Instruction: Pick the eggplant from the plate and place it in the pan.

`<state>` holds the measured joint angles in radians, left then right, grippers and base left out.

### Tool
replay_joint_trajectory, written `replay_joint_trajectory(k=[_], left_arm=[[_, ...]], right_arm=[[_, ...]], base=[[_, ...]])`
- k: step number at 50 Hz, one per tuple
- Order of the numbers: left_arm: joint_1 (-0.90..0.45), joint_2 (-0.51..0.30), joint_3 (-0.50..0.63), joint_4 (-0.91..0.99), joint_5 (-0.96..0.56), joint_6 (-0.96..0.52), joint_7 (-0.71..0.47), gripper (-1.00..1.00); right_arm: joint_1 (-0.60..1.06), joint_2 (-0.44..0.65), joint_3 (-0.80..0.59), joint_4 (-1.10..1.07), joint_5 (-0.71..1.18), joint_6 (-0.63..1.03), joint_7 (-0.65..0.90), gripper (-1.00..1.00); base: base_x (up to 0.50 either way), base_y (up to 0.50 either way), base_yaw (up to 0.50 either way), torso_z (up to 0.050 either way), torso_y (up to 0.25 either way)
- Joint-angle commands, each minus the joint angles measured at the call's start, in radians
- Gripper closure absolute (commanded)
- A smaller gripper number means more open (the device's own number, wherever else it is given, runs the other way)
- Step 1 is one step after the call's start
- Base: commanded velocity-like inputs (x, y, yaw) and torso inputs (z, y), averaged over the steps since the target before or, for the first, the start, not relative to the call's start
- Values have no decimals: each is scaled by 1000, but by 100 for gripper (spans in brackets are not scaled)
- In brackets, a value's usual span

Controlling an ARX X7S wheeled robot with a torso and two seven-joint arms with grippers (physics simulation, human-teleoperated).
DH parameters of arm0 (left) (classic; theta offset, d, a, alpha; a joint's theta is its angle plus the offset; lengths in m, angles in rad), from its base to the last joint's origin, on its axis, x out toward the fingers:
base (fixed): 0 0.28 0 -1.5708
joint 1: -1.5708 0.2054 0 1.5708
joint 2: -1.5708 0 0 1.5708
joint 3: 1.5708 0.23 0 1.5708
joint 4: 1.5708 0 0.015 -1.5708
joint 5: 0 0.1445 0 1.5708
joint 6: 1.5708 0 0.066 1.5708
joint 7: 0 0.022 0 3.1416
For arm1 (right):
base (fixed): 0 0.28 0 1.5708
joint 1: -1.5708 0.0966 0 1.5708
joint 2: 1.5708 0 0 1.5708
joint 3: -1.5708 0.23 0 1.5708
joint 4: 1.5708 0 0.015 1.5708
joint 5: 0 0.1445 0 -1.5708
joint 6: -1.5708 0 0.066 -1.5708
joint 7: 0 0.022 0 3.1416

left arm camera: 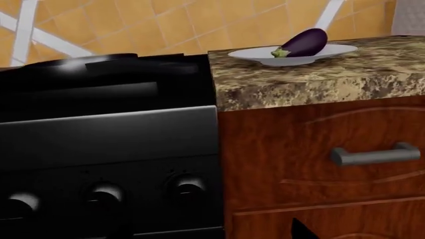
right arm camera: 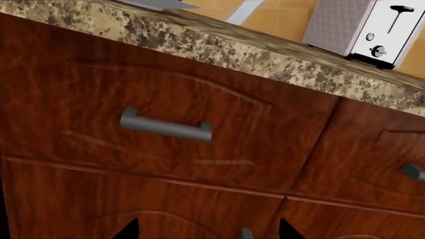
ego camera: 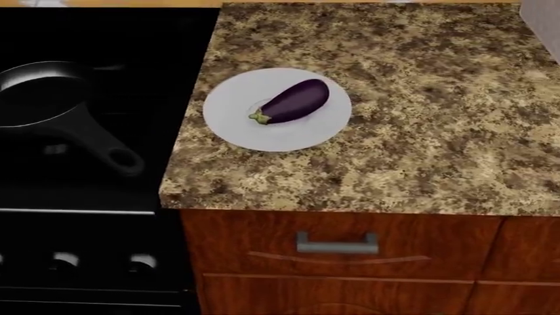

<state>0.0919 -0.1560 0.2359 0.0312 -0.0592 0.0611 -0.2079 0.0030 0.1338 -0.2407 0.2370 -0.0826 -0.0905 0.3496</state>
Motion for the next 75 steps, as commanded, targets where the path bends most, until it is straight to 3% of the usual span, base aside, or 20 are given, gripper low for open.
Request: replay_joint_trajectory(k=[1,6,10,13,17,23,38,75], left_arm=[[-28,11,-20,-29,11,-10,21,-100],[-37,5,-25,-32,8,-18,12,-100],[-28,-34,-51,107,-15,-152,11,-100],[-14,-108,-134,370,-125,-368,24,-100],[-43,-217,-263,739,-262,-701,6,-100],[-139,-293,-402,973,-423,-984,-34,-100],[-244,-349,-429,997,-508,-1074,-99,-100],[-305,-415,-404,986,-587,-1066,-143,-100]], right_arm=[[15,-17,13,-2,4,-9,-32,-100],[18,-11,13,-14,10,-4,-29,-100],[6,13,21,-141,14,108,-46,-100],[-28,69,33,-421,-15,319,-81,-100],[-57,141,124,-805,82,608,-182,-100],[-13,198,186,-1093,115,879,-218,-100],[40,197,249,-1144,163,914,-240,-100],[40,196,266,-1136,181,909,-225,-100]], base=[[0,-500,0,0,0],[0,-378,0,0,0],[0,0,0,0,0],[0,0,0,0,0],[0,0,0,0,0],[0,0,0,0,0],[34,0,0,0,0],[500,0,0,0,0]])
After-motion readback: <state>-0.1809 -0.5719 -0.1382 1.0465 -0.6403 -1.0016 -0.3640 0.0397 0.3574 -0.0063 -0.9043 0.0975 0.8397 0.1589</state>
